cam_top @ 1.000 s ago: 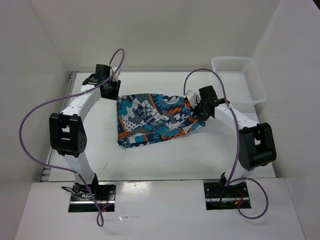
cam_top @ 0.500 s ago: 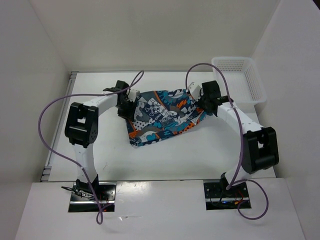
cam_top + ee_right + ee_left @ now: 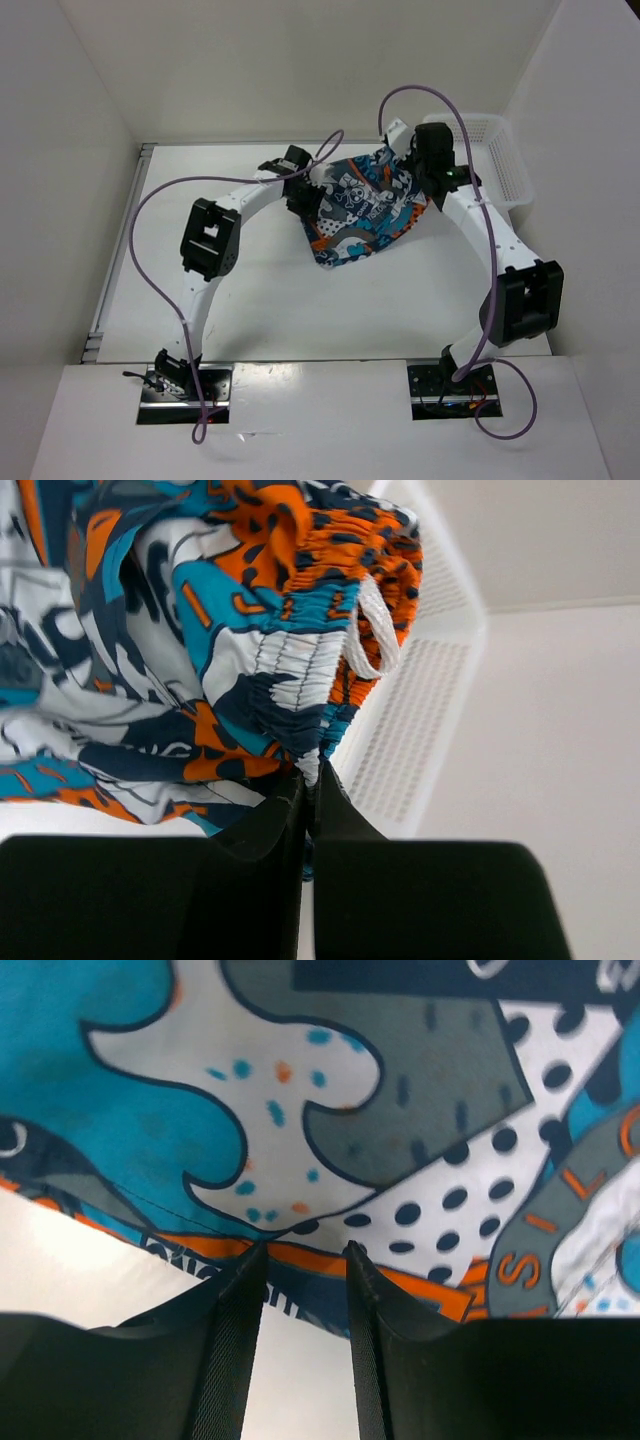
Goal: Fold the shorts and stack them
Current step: Fold the shorts
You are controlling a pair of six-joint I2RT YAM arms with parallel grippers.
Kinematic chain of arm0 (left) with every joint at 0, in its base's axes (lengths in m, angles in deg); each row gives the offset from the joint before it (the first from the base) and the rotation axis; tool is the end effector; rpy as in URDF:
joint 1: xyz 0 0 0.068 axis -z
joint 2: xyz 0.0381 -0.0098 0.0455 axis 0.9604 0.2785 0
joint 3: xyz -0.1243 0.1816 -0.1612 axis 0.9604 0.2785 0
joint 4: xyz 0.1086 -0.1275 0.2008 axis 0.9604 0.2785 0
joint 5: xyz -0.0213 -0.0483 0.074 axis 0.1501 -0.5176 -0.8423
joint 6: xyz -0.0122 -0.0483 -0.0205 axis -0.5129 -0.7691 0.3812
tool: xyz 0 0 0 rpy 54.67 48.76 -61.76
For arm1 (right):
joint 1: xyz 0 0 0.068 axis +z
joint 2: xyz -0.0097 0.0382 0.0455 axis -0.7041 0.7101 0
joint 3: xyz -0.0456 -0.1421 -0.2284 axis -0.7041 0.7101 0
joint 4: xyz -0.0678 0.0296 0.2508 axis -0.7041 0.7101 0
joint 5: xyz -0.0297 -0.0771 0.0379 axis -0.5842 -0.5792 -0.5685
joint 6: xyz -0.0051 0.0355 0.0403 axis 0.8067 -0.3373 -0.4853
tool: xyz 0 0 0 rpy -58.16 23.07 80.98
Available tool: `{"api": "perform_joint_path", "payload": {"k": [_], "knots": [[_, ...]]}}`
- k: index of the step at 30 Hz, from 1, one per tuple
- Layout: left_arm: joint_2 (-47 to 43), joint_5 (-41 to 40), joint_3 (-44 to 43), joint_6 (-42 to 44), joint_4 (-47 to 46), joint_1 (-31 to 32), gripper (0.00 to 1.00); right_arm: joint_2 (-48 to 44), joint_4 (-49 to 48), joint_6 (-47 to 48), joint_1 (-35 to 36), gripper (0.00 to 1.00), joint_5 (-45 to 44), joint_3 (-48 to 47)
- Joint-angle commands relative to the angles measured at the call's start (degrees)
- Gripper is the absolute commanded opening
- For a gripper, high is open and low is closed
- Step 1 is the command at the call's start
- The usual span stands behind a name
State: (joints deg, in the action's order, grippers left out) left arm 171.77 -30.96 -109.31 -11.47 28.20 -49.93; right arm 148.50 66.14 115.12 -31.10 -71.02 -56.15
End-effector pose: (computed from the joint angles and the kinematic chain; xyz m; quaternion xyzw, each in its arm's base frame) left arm 0.4627 -0.2145 0.1684 0.2285 0.9270 -0.1719 0.2426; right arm 0.3475 0.0737 0.3342 -0.3863 0.7853 -0.2631 0.4059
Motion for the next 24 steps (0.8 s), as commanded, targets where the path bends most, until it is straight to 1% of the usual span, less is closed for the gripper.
{"api": "perform_joint_path", "payload": {"k": [1, 6, 7, 8, 10, 15, 18, 22, 24], "knots": [[7.1, 3.72, -6.91, 0.23, 3.13, 0.27, 0.45, 0.61, 1.37, -2.33, 1.29, 0.0, 1.26, -5.94], [10.18, 5.75, -15.11, 0.23, 5.15, 0.27, 0.44, 1.75, 1.9, -4.7, 5.76, 0.0, 2.05, -5.94], [10.71, 5.75, -15.99, 0.23, 5.94, 0.27, 0.42, 1.75, 1.9, -4.7, 8.38, 0.0, 2.05, -5.94], [11.68, 5.75, -16.78, 0.23, 5.95, 0.27, 0.42, 2.45, 1.37, -4.7, 9.8, 0.0, 0.57, -5.94], [12.29, 5.75, -18.01, 0.23, 6.57, 0.27, 0.42, 4.12, 1.37, -4.7, 13.4, 0.0, 0.56, -4.72], [11.77, 5.75, -16.71, 0.23, 6.57, 0.27, 0.42, 5.89, -0.65, -6.02, 18.51, 0.0, -0.59, -0.32], [11.16, 6.28, -16.09, 0.23, 6.57, 0.27, 0.42, 6.94, -1.18, -7.33, 23.52, 0.0, -1.11, 0.3], [11.16, 6.28, -16.09, 0.23, 6.57, -0.35, 0.42, 9.92, -1.7, -8.04, 24.76, 0.0, 0.47, -0.76], [10.64, 7.86, -15.56, 0.23, 6.57, -1.57, 0.42, 11.94, -2.32, -8.04, 25.37, 0.0, 0.47, -0.76]]}}
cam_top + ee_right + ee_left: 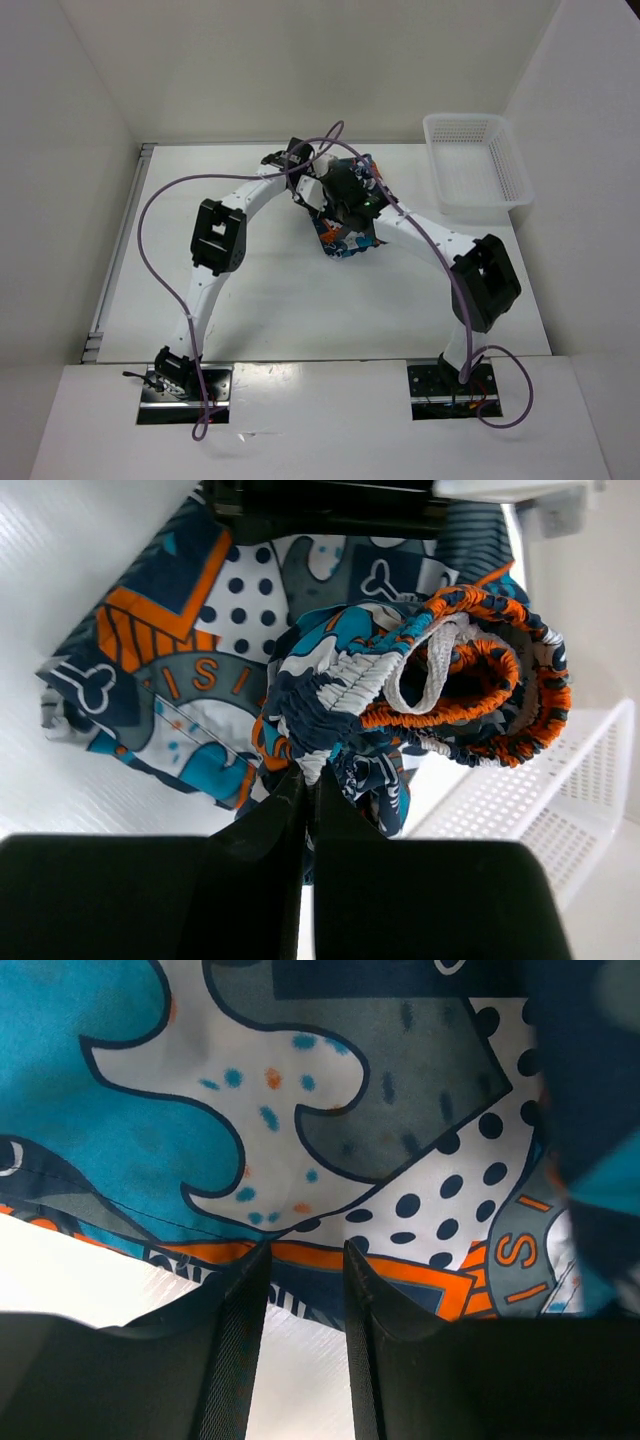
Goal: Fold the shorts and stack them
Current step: Fold the shorts
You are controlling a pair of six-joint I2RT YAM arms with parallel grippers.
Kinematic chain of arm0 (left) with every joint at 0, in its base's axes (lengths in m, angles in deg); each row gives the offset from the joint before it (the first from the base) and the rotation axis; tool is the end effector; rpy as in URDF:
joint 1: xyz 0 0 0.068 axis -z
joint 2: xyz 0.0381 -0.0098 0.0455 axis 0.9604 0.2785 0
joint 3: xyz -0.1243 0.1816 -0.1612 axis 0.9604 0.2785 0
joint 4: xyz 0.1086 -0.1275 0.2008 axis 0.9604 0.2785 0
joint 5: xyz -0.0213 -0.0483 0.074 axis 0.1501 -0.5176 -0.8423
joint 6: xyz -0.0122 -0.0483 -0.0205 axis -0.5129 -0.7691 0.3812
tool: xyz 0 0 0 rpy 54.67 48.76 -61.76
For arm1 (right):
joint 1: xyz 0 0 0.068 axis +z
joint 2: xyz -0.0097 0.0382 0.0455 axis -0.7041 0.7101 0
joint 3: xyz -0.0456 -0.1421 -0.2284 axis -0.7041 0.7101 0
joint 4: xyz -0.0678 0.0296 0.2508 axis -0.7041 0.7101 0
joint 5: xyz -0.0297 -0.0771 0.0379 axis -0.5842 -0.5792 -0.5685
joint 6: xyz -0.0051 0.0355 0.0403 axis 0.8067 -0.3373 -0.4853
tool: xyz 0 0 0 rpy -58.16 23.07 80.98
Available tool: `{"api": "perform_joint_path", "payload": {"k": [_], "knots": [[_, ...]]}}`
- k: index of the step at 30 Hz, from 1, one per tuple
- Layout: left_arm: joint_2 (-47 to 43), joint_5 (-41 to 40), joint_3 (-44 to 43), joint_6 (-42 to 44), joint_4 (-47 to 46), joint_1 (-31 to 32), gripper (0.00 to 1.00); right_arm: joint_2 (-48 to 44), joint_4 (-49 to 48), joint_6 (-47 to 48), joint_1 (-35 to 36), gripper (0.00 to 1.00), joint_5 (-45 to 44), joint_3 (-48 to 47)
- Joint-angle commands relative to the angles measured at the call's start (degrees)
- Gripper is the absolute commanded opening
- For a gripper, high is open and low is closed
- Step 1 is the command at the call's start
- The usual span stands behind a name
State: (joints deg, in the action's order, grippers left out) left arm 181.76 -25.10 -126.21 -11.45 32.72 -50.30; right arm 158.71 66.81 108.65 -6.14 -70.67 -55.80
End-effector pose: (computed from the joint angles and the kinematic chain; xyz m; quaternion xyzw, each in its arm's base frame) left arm 0.4963 -0.2294 0.1672 0.2401 0.9114 -0.2212 0.2507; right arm 0.3091 0.2338 0.2684 -0.5454 0.7358 -0.1446 0.3745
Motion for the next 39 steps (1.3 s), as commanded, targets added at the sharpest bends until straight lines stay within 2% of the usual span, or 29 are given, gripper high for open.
{"api": "perform_joint_path", "payload": {"k": [1, 8, 9, 11, 12, 13, 15, 18, 19, 22, 24, 28, 32, 36, 39], "knots": [[0.64, 2.01, 1.34, 0.21, 2.04, -1.2, 0.42, 2.44, -3.0, -1.57, 0.94, 0.0, 0.12, -1.72], [-0.58, 2.01, 2.56, 0.21, 2.04, -2.87, 0.45, 9.03, -4.06, -2.1, 3.75, 0.0, 0.12, -2.6], [-1.11, 2.01, 3.26, 0.21, 2.04, -2.87, 0.45, 9.04, -4.06, -2.1, 4.28, 0.03, 0.12, -2.6], [-1.72, 2.01, 3.96, 0.21, 2.04, -3.49, 0.47, 9.56, -4.58, -2.62, 5.33, 0.13, -0.41, -3.21], [-2.25, 2.01, 4.49, 0.21, 2.04, -4.01, 0.48, 9.56, -4.58, -3.15, 6.38, 0.27, -0.41, -3.91], [-2.26, 2.01, 4.5, 0.21, 2.04, -4.54, 0.48, 9.56, -4.58, -3.15, 6.39, 0.36, -0.41, -3.92], [-3.4, 2.01, 5.02, 0.21, 2.04, -5.07, 0.49, 8.17, -3.27, -4.64, 7.0, 0.45, 0.29, -6.29], [-4.8, 2.01, 5.03, 0.21, 2.04, -6.3, 0.5, 4.84, 1.03, -7.01, 8.14, 0.6, 4.76, -10.76], [-5.33, 2.01, 5.64, 0.21, 2.04, -6.3, 0.52, 3.86, 2.09, -7.98, 8.84, 0.62, 7.48, -12.08], [-8.57, 3.14, 5.64, 0.21, 2.04, -7.8, 0.53, 0.52, 6.05, -10.7, 8.85, 0.65, 13.46, -18.23], [-10.07, 3.15, 5.64, 0.21, 2.04, -9.2, 0.54, -0.54, 6.05, -9.58, 8.85, 0.65, 12.96, -18.25], [-14.2, 2.45, 5.12, 0.21, 2.56, -10.43, 0.59, -1.95, 2.1, -3.95, 8.85, 0.64, 6.37, -8.17], [-16.23, 2.09, 3.89, 0.21, 3.18, -10.43, 0.62, -2.48, 0.87, -2.81, 6.05, 0.64, 8.2, -3.05], [-15.28, 7.54, 3.36, 0.21, 4.41, -8.95, 0.78, -1.33, -1.24, -1.04, 3.14, 0.65, 9.35, -0.5], [-12.12, 7.54, 2.83, 0.21, 6.61, -6.58, 0.84, 1.3, -3.08, 1.32, 2.35, 0.65, 9.87, 0.03]]}}
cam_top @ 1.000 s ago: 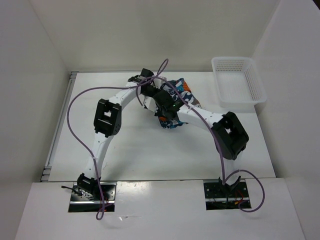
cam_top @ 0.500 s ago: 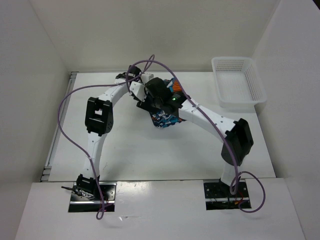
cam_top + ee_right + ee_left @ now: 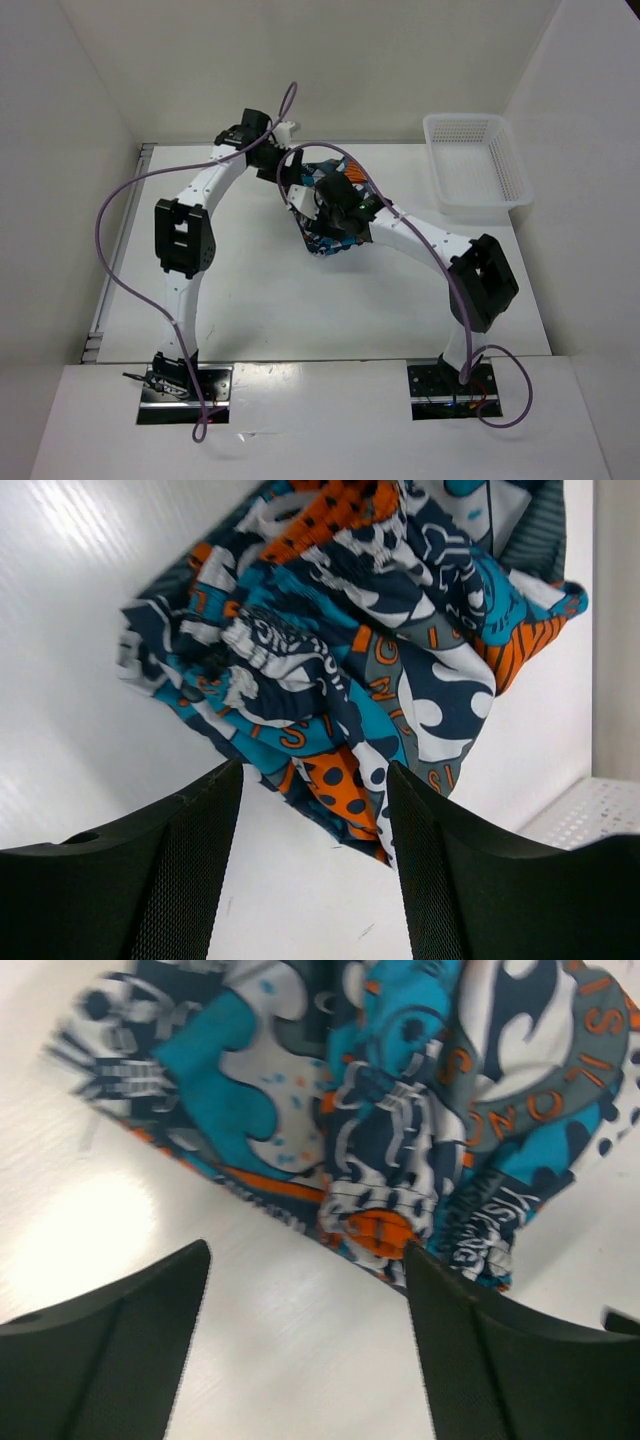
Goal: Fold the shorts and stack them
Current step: Fold the shorts
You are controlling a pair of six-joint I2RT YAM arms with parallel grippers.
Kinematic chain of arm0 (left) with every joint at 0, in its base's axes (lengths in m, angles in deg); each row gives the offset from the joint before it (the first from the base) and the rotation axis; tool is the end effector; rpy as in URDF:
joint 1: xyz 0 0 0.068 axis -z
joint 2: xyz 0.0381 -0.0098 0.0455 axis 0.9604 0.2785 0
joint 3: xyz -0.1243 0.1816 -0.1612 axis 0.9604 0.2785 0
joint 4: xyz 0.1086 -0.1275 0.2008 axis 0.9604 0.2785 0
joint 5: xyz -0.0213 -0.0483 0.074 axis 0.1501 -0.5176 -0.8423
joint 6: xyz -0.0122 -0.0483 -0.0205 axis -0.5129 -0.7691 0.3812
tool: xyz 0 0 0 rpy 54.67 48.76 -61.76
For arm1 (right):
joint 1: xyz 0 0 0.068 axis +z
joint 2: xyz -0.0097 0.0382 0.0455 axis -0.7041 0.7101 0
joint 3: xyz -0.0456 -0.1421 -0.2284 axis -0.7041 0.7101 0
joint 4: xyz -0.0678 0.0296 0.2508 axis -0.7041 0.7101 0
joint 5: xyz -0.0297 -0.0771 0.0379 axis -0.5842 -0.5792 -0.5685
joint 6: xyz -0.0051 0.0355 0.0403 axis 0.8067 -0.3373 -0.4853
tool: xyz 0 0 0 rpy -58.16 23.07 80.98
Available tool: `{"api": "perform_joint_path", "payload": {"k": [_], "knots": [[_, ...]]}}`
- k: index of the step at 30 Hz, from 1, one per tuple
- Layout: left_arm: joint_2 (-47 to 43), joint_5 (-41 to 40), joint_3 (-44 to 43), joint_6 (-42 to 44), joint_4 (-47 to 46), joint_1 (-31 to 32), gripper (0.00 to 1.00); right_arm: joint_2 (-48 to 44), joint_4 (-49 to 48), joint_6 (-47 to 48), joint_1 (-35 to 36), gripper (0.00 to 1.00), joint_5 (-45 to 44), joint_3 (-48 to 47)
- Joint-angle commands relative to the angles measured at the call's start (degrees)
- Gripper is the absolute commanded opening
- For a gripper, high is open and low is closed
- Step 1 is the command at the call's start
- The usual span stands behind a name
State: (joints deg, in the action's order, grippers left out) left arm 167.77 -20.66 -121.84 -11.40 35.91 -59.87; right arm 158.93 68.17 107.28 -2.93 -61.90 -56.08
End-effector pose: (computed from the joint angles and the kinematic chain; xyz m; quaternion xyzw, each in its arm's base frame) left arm 0.4916 -0.1374 0.2648 0.1829 0.9009 -0.2378 0.3137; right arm 0.2920 0.2548 0.2659 -0.5874 0.7164 -0.0596 0.3716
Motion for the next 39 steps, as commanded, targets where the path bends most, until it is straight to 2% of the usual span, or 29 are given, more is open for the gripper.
{"api": "perform_joint_path", "payload": {"k": [1, 2, 4, 8, 9, 12, 13, 15, 16, 17, 19, 24, 26, 31, 32, 35, 36, 39], "knots": [[2.58, 3.63, -1.54, 0.16, 3.42, 3.53, 0.88, 1.69, -5.14, 2.71, -1.48, 0.65, 1.11, 0.32], [3.29, 3.63, -1.54, 0.16, 3.42, 3.53, 0.92, 3.0, -5.15, 2.71, -2.0, 0.65, 1.11, 0.32], [5.13, 3.63, -1.54, 0.16, 3.42, 4.67, 0.93, 4.15, -6.28, 2.71, -2.62, 0.65, 1.9, -0.29], [8.55, 2.41, -2.68, 0.16, 3.42, 5.29, 0.91, 7.84, -7.86, 2.71, -3.15, 0.62, 1.9, -0.3], [9.09, 2.4, -2.68, 0.16, 3.42, 5.29, 0.84, 8.37, -8.39, 2.71, -3.15, 0.61, 1.9, -0.3], [10.49, 0.56, -3.3, 0.16, 3.42, 5.29, 0.64, 10.22, -9.53, 3.32, -3.15, 0.47, 0.68, -0.82], [10.5, -0.05, -3.3, 0.16, 3.42, 5.29, 0.57, 10.23, -10.24, 3.32, -3.15, 0.35, -0.46, -0.21], [10.5, -0.76, -3.3, 0.16, 3.42, 5.29, 0.5, 11.45, -12.16, 3.32, -3.68, 0.21, -1.7, 0.4], [10.5, -0.76, -3.3, 0.16, 3.42, 5.29, 0.45, 11.46, -12.79, 3.32, -3.68, 0.09, -2.31, 0.41], [9.89, -1.46, -3.3, 0.16, 3.42, 5.29, 0.3, 11.46, -12.79, 3.32, -4.29, 0.03, -2.93, 0.41], [9.1, -1.46, -3.92, 0.16, 3.42, 5.29, 0.21, 11.46, -12.79, 2.8, -4.29, 0.0, -2.24, -0.2], [4.62, -1.46, -6.81, 0.16, 2.9, 5.29, 0.2, 8.56, -5.09, 2.79, -4.91, 0.0, 3.82, -0.13], [4.61, -1.46, -8.39, 0.16, 2.89, 5.29, 0.28, 6.63, -2.43, 2.79, -4.91, 0.0, 8.03, 1.11], [8.82, -3.48, -15.77, 0.16, 4.03, 4.15, 0.35, 5.39, -0.58, 2.79, -4.91, 0.0, 9.81, 3.66], [9.7, -3.49, -16.56, 0.16, 4.04, 3.63, 0.4, 5.39, -0.05, 3.49, -4.91, 0.0, 10.42, 3.66], [11.91, -5.5, -17.1, 0.16, 4.65, 3.62, 0.44, 5.39, -0.05, 3.5, -4.91, 0.0, 10.43, 3.13], [12.6, -5.51, -16.58, 0.16, 4.65, 3.62, 0.51, 5.39, -0.05, 2.8, -4.91, 0.0, 10.43, 2.52], [13.13, -6.12, -15.78, 0.16, 4.65, 3.62, 0.54, 4.25, -1.36, 1.04, -4.91, 0.0, 9.29, -0.28]]}}
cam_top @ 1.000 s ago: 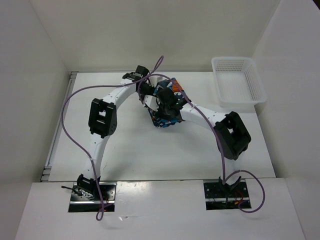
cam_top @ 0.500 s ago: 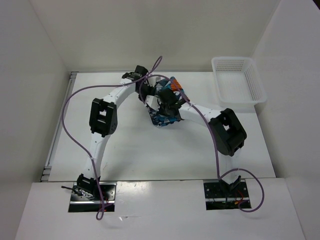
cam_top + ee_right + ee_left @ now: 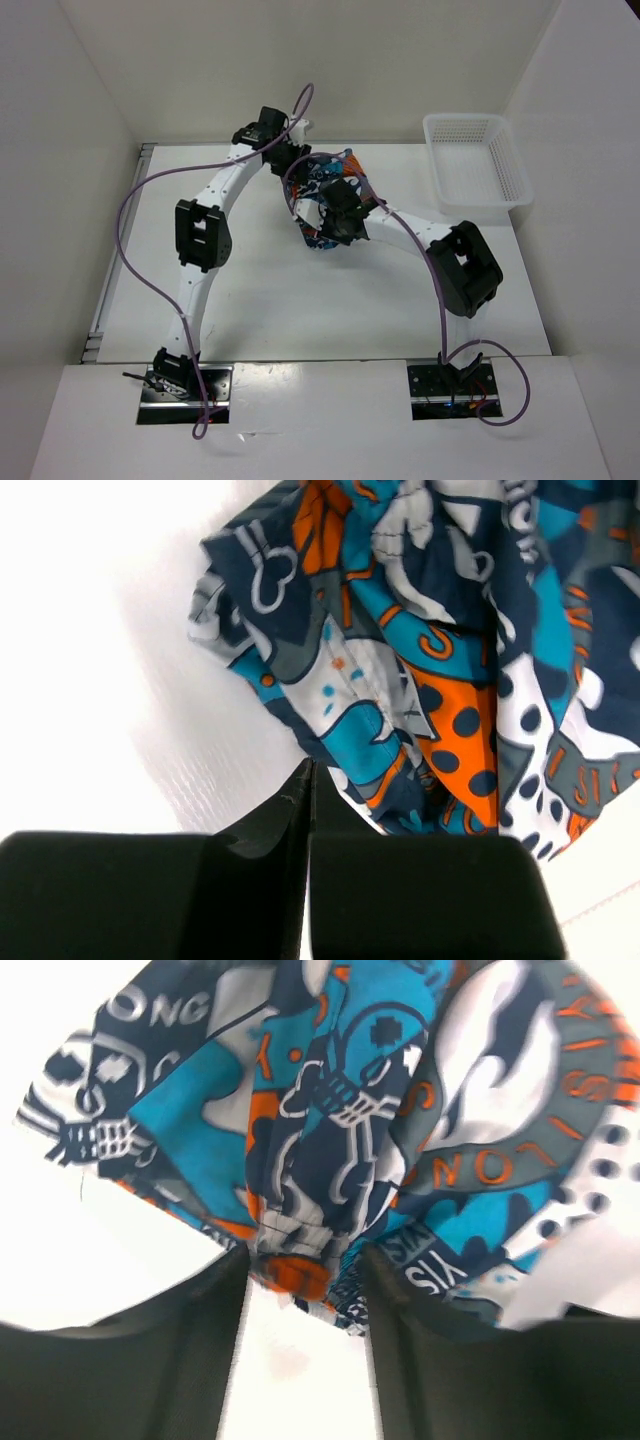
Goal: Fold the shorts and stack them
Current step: Fold the shorts
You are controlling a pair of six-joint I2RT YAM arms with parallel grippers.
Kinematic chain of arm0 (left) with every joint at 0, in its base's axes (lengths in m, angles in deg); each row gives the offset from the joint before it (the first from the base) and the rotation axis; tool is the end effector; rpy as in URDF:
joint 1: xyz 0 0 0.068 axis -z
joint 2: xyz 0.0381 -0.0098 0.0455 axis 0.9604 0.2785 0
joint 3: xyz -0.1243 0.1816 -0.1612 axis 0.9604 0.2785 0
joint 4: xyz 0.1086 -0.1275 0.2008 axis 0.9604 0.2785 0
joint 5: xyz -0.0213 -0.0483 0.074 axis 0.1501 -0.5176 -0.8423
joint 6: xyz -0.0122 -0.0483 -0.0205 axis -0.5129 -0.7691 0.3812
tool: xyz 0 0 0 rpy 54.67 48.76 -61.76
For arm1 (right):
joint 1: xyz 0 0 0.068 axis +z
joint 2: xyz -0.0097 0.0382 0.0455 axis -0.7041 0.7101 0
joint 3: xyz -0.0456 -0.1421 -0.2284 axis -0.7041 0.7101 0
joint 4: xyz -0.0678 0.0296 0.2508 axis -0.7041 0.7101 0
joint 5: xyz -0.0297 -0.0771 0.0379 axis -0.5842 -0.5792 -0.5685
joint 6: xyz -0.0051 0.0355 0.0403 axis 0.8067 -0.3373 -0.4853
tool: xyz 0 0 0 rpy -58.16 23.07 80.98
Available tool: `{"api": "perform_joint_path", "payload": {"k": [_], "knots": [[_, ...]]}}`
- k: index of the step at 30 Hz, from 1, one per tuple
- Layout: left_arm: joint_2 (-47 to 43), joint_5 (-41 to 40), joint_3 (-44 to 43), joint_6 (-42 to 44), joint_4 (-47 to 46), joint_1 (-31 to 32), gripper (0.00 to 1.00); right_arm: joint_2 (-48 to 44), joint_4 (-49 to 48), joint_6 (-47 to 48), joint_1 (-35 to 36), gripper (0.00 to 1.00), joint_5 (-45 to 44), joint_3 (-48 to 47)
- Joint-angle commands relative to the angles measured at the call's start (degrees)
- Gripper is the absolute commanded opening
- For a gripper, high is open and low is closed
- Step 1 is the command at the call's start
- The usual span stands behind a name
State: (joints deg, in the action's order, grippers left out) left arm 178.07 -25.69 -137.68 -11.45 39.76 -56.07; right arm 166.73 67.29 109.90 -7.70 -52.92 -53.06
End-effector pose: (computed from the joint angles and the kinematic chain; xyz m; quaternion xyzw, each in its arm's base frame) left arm 0.5131 -0.1768 0.2564 0.2001 0.8989 -0.2100 0.3282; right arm 0.3172 0.2404 0.1992 -0.6156 0.7328 -0.0066 0.2898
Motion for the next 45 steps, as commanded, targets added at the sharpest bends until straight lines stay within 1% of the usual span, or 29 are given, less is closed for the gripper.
{"api": "perform_joint_path", "payload": {"k": [1, 2, 4, 5, 8, 9, 10, 11, 12, 14, 15, 17, 18, 19, 20, 21, 23, 24, 26, 27, 28, 31, 33, 34, 38, 39, 40, 42, 45], "knots": [[2.84, -2.92, 0.07, 0.21, 0.8, -0.18, 0.59, -3.55, -1.1, -3.41, -0.14, 0.0, 0.3, -4.18], [2.84, -3.72, 0.07, 0.21, 0.8, -0.18, 0.63, -4.25, -1.11, -4.3, -0.14, 0.0, -0.31, -5.15], [1.35, -4.96, 0.07, 0.21, 0.28, -0.18, 0.7, -4.26, -1.72, -7.8, -0.67, 0.09, -0.31, -8.49], [0.56, -5.66, -0.54, 0.21, -0.33, -0.18, 0.75, -4.87, -2.25, -9.04, -1.45, 0.11, -0.31, -9.54], [-4.0, -5.67, -0.55, 0.21, -1.91, -0.18, 0.82, -4.87, -2.77, -13.25, -4.44, 0.26, 0.21, -12.01], [-6.28, -5.67, -0.55, 0.21, -1.92, -0.18, 0.91, -4.87, -3.47, -14.15, -6.28, 0.31, 0.21, -12.71], [-7.26, -5.67, -0.55, 0.21, -1.92, 1.12, 0.91, -4.87, -3.48, -15.02, -7.25, 0.46, -0.31, -12.72], [-8.22, -5.67, -0.55, 0.21, -1.92, 1.75, 0.92, -4.87, -4.53, -16.08, -8.22, 0.54, -0.31, -12.02], [-10.23, -5.67, 1.37, 0.21, -1.92, 2.45, 0.92, -4.18, -5.06, -17.74, -10.23, 0.57, -0.84, -11.14], [-12.52, -5.67, 4.01, 0.21, -3.67, 4.73, 0.92, -3.3, -6.72, -19.77, -12.18, 0.6, -0.84, -10.44], [-12.54, -5.67, 5.5, 0.21, -4.2, 5.52, 0.92, -2.25, -7.26, -19.78, -12.97, 0.6, -1.54, -9.73], [-13.33, -6.88, 10.6, 0.21, -7.01, 7.45, 0.9, -0.75, -7.96, -20.57, -14.82, 0.54, -2.16, -9.73], [-13.33, -6.9, 11.83, 0.21, -7.8, 7.99, 0.88, 1.17, -8.57, -21.09, -15.34, 0.5, -2.16, -9.73], [-12.55, -6.9, 12.45, 0.21, -8.5, 8.52, 0.85, 2.15, -9.19, -21.1, -15.35, 0.39, -2.16, -10.25], [-11.84, -6.9, 12.46, 0.21, -8.51, 8.52, 0.76, 3.12, -9.19, -21.1, -15.35, 0.34, -2.16, -11.13], [-11.14, -6.9, 12.46, 0.21, -9.03, 8.52, 0.72, 4.17, -9.19, -21.1, -15.35, 0.31, -1.55, -11.74], [-8.25, -7.42, 10.19, 0.21, -9.04, 8.52, 0.64, 6.63, -9.19, -21.1, -15.35, 0.27, 0.81, -12.97], [-7.1, -7.95, 9.13, 0.21, -9.04, 7.91, 0.56, 7.25, -8.67, -21.1, -15.35, 0.26, 1.35, -13.59], [-3.25, -7.95, 7.11, 0.21, -9.04, 7.38, 0.49, 8.65, -8.67, -21.1, -15.35, 0.21, 1.88, -12.72], [-1.92, -8.73, 5.18, 0.21, -9.04, 6.59, 0.48, 8.66, -8.15, -21.1, -15.35, 0.19, 1.88, -12.02], [0.36, -9.61, 4.55, 0.21, -9.04, 6.59, 0.47, 8.66, -8.14, -20.58, -15.35, 0.18, 1.88, -10.27], [3.53, -12.43, 3.85, 0.21, -9.56, 5.0, 0.46, 8.14, -6.83, -19.52, -15.35, 0.16, 1.88, -5.62], [4.77, -14.01, 3.85, 0.21, -10.09, 3.43, 0.46, 7.52, -6.82, -19.52, -15.35, 0.13, 1.88, -3.06], [5.91, -14.89, 3.85, 0.21, -10.09, 3.42, 0.46, 6.65, -6.82, -18.82, -15.35, 0.13, 1.01, -0.7], [9.08, -18.49, 2.71, 0.21, -10.62, 1.23, 0.47, 3.58, -6.29, -16.09, -15.35, 0.13, -0.13, 3.63], [9.6, -18.5, 2.01, 0.21, -10.62, 1.23, 0.5, 3.56, -6.29, -16.09, -15.35, 0.13, -0.14, 4.15], [10.22, -18.5, 2.0, 0.21, -10.62, 0.62, 0.54, 2.78, -6.29, -15.57, -14.65, 0.13, -0.14, 4.94], [10.22, -18.5, 1.38, 0.21, -10.62, 0.09, 0.58, 1.98, -6.29, -14.95, -13.86, 0.12, -0.75, 5.65], [9.09, -14.99, -0.19, 0.21, -9.22, 0.08, 0.6, 0.76, -4.98, -14.42, -12.63, 0.11, 0.3, 5.65]]}}
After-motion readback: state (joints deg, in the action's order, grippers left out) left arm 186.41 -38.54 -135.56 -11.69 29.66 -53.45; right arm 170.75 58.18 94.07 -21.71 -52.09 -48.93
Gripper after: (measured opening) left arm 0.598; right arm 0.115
